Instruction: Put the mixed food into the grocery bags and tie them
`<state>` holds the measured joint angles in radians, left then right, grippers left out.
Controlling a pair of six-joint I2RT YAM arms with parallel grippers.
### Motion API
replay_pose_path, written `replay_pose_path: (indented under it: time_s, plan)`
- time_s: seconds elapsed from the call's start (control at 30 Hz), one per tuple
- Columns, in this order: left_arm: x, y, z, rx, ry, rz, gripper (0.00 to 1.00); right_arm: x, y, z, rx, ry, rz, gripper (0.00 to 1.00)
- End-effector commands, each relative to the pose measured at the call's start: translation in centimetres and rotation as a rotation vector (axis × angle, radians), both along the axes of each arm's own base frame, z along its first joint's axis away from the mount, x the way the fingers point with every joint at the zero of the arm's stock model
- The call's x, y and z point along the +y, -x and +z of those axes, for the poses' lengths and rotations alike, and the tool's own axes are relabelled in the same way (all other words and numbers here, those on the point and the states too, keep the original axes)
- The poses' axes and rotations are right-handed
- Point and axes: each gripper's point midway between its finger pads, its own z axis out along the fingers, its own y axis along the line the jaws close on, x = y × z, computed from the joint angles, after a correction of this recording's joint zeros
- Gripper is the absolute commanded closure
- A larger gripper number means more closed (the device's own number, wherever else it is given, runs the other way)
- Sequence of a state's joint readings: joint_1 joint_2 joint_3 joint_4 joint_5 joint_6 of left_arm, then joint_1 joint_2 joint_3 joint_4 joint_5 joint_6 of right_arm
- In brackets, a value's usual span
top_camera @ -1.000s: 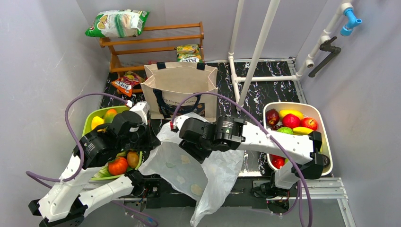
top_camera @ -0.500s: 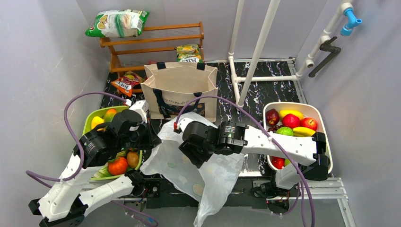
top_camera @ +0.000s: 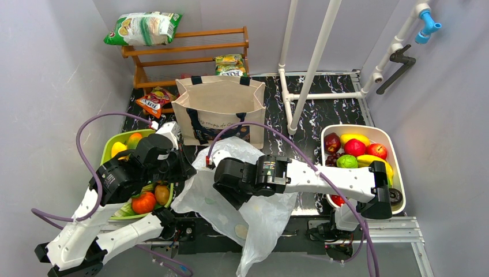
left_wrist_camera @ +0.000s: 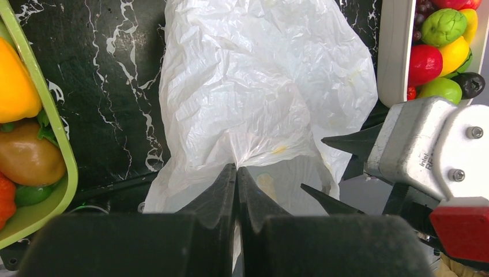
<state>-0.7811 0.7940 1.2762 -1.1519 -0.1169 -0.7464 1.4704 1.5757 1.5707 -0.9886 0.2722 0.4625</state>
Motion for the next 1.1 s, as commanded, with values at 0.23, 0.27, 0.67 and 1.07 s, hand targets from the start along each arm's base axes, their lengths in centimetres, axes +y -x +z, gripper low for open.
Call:
replay_pose_path:
  time_s: [0.23,0.27,0.67,1.07]
  plan:
    - [0.5,0.0,0.8,-0.028,0.012,0.021,1.00,0.4,-1.1,2.0,-0.073,-0.024,-0.059,0.71]
    - [0.5,0.0,0.9,-0.031,0.016,0.020,1.00,0.3,-1.1,1.9,-0.076,-0.017,-0.061,0.78]
    - [0.4,0.2,2.1,-0.041,-0.025,-0.052,0.77,-2.0,-2.7,6.4,-0.128,-0.048,-0.223,0.99]
    - [4.3,-0.7,2.2,-0.055,-0.242,0.032,0.02,-7.2,-4.8,9.0,-0.166,0.031,-0.489,0.99]
